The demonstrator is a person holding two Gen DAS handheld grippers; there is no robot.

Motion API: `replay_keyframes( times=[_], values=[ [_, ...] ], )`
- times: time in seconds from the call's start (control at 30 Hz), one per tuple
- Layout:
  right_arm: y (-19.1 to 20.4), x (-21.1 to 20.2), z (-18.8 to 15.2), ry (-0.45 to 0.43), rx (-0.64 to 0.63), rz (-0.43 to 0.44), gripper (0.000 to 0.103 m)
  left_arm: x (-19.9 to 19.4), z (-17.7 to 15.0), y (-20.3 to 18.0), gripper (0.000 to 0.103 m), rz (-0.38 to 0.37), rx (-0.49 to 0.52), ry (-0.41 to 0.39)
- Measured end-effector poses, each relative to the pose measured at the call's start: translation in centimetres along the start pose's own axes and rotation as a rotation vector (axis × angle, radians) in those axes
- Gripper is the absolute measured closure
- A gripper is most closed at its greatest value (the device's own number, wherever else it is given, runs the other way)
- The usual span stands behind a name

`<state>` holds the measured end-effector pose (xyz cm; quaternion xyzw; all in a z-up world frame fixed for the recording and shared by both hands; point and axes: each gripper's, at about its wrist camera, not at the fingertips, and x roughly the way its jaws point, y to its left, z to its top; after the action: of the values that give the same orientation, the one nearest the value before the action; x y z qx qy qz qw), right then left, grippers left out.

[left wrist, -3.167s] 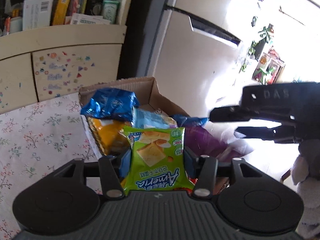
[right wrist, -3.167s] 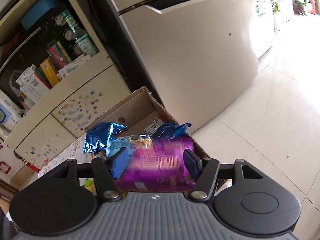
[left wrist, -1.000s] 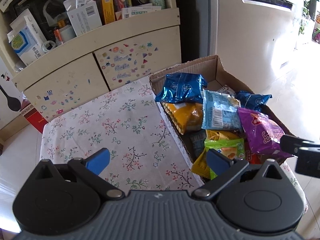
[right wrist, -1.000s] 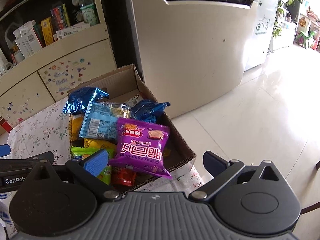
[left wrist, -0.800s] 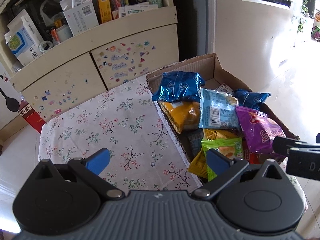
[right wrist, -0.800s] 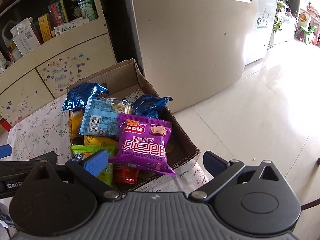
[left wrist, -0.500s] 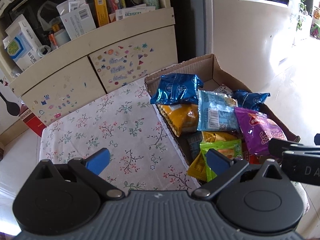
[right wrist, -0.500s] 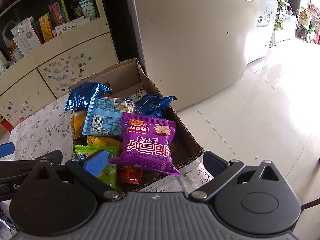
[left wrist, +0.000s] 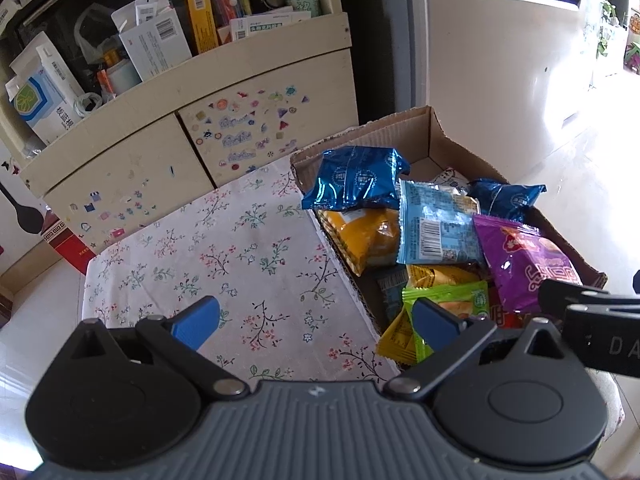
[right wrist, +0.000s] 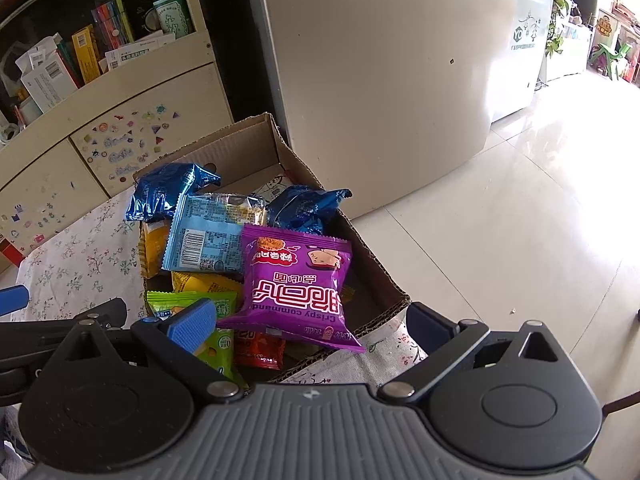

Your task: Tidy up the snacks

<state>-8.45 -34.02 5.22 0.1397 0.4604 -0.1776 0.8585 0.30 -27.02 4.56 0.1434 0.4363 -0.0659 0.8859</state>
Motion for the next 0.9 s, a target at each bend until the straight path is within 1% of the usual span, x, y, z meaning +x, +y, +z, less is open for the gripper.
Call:
replay_keyframes(
  times=[0.53,0.7,0.9],
  values=[
    [0.3,0.4,0.1,0.007,0.015,-0.009,0.000,0.5,0.2,0.3,0.002,-0.002,-0.003,0.009],
    [0.4,0.5,0.2,0.011,0.029,-0.009,0.000,0.8,0.4,0.4,0.002,-0.013,-0.010,0.020],
    [0.6,0.7,0.2,0.016,0.036,-0.009,0.000,1.1,0.4,0.5,0.002,-0.012,0.007,0.025]
  ],
)
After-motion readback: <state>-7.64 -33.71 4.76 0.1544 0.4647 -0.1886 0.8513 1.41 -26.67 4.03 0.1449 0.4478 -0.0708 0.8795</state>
